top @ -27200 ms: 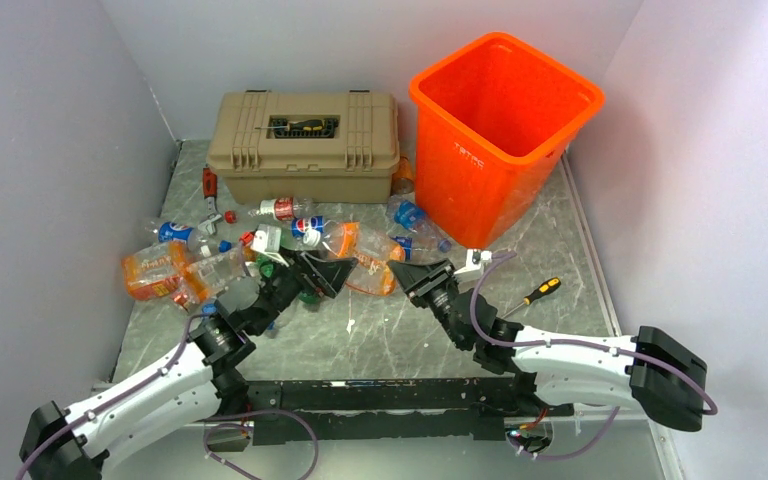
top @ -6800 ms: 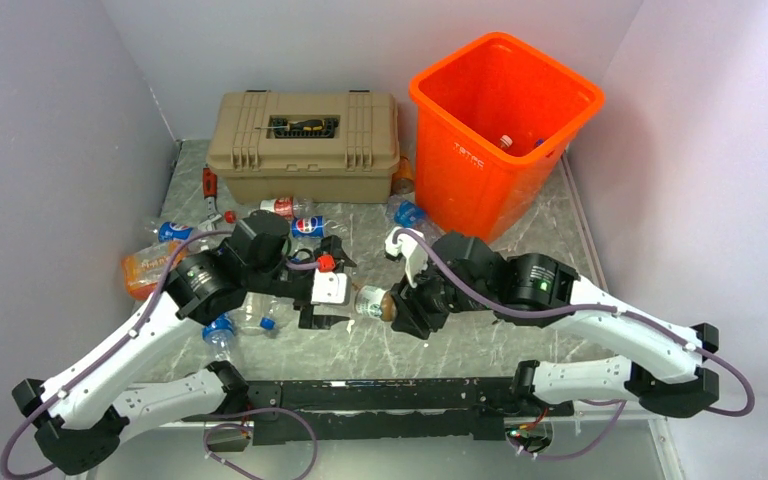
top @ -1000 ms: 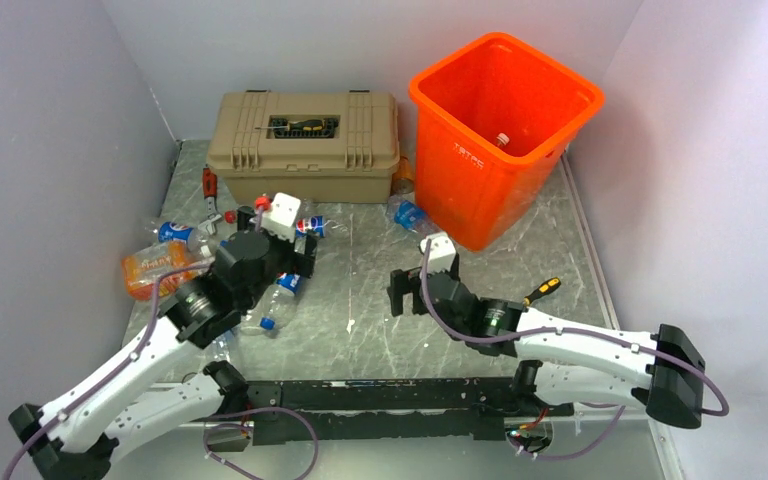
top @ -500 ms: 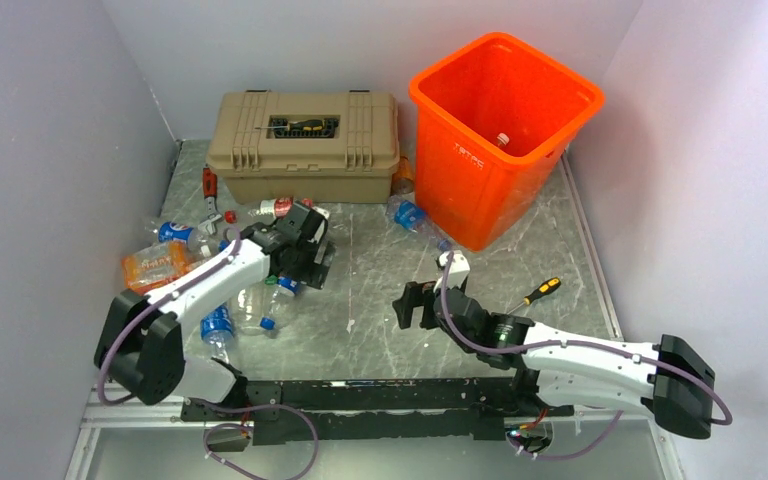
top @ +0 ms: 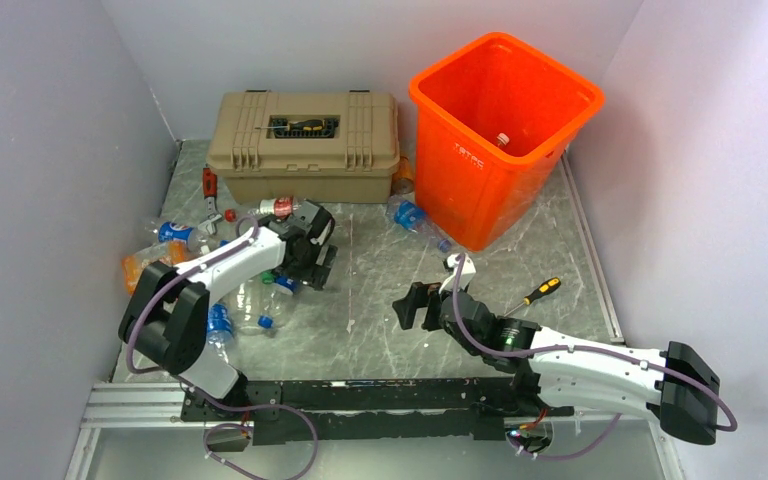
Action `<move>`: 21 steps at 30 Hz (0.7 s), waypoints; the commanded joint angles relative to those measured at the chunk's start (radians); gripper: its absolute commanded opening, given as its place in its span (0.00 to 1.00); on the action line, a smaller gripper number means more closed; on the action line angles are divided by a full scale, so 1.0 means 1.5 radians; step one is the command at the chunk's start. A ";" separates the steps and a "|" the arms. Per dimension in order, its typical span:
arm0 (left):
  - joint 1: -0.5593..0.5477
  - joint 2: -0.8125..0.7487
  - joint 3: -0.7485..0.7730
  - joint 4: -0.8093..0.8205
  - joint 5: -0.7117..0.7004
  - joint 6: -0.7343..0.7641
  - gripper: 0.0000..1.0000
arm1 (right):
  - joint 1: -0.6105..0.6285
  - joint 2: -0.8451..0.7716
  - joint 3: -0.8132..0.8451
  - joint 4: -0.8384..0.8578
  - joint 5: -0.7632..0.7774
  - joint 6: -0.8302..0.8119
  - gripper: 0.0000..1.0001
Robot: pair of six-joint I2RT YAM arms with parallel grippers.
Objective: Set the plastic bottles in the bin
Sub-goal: Pick up the plastic bottle at the center of the board.
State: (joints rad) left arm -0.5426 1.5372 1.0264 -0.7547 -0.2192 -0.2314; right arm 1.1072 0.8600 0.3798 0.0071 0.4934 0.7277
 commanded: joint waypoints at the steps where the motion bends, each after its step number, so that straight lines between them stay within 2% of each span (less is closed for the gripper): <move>1: 0.019 0.029 0.027 -0.005 -0.036 -0.013 0.99 | -0.001 0.002 0.001 0.045 -0.012 0.011 0.99; 9: 0.027 0.057 0.029 -0.001 -0.009 -0.005 0.98 | 0.000 0.022 0.003 0.062 -0.023 0.012 0.99; 18: 0.027 0.067 0.030 0.006 0.047 -0.002 0.73 | 0.000 0.038 0.011 0.073 -0.033 0.011 0.99; 21: 0.027 0.060 0.030 0.008 0.061 -0.002 0.61 | 0.000 0.034 0.014 0.069 -0.038 0.009 0.99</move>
State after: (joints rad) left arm -0.5041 1.6466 1.0458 -0.7536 -0.1772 -0.2287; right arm 1.1072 0.9165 0.3798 0.0662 0.4500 0.7372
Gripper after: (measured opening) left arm 0.666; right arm 0.995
